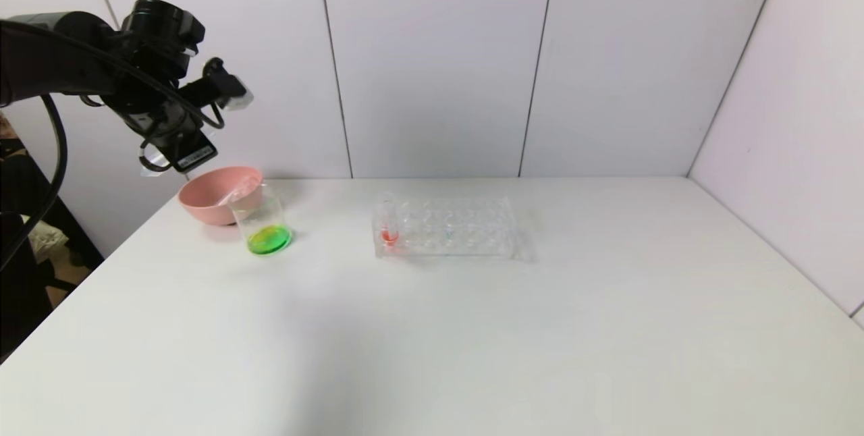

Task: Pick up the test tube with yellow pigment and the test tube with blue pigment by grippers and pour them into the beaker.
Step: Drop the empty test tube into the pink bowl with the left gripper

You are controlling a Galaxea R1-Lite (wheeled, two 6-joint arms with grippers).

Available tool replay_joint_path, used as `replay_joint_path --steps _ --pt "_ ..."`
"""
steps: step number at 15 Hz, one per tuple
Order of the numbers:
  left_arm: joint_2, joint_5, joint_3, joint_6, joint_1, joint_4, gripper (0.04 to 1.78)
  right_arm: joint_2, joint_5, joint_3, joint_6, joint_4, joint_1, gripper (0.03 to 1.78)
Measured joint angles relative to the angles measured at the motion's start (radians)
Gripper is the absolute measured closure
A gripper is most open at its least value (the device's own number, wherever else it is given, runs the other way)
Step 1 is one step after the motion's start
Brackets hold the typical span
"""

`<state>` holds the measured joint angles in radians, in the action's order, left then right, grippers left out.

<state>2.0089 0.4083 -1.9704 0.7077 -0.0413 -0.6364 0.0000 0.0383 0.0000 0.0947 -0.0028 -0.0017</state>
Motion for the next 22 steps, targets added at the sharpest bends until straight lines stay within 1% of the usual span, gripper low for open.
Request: replay_joint_path --steps 1,3,4,6,7,8,11,12,15,17,19,20,22 --pt "-0.010 -0.046 0.009 -0.114 0.004 0.027 1.37 0.000 0.000 0.000 0.000 0.000 0.000 0.10" --pt "-0.031 -0.152 0.034 -0.365 0.021 0.129 1.37 0.000 0.000 0.000 0.000 0.000 0.000 0.10" --pt "-0.042 -0.186 0.050 -0.479 0.029 0.176 1.37 0.000 0.000 0.000 0.000 0.000 0.000 0.10" --pt "-0.058 -0.210 0.088 -0.686 0.050 0.280 1.37 0.000 0.000 0.000 0.000 0.000 0.000 0.10" --pt "-0.060 -0.221 0.104 -0.756 0.065 0.342 1.37 0.000 0.000 0.000 0.000 -0.001 0.000 0.10" --pt "-0.057 -0.250 0.119 -0.803 0.085 0.415 1.37 0.000 0.000 0.000 0.000 0.000 0.000 0.10" --pt "-0.015 -0.409 0.170 -0.824 0.151 0.614 1.37 0.000 0.000 0.000 0.000 0.000 0.000 0.10" --pt "0.002 -0.432 0.193 -0.825 0.163 0.648 1.37 0.000 0.000 0.000 0.000 -0.001 0.000 0.10" --pt "0.067 -0.456 0.245 -0.823 0.180 0.683 1.37 0.000 0.000 0.000 0.000 0.000 0.000 0.10" --pt "0.110 -0.503 0.273 -0.816 0.194 0.718 1.37 0.000 0.000 0.000 0.000 0.000 0.000 0.10" --pt "0.142 -0.518 0.287 -0.819 0.200 0.767 1.37 0.000 0.000 0.000 0.000 0.000 0.000 0.10" --pt "0.152 -0.520 0.291 -0.818 0.203 0.771 1.36 0.000 0.000 0.000 0.000 0.000 0.000 0.10" --pt "0.163 -0.521 0.296 -0.817 0.211 0.771 1.29 0.000 0.000 0.000 0.000 0.000 0.000 0.10"
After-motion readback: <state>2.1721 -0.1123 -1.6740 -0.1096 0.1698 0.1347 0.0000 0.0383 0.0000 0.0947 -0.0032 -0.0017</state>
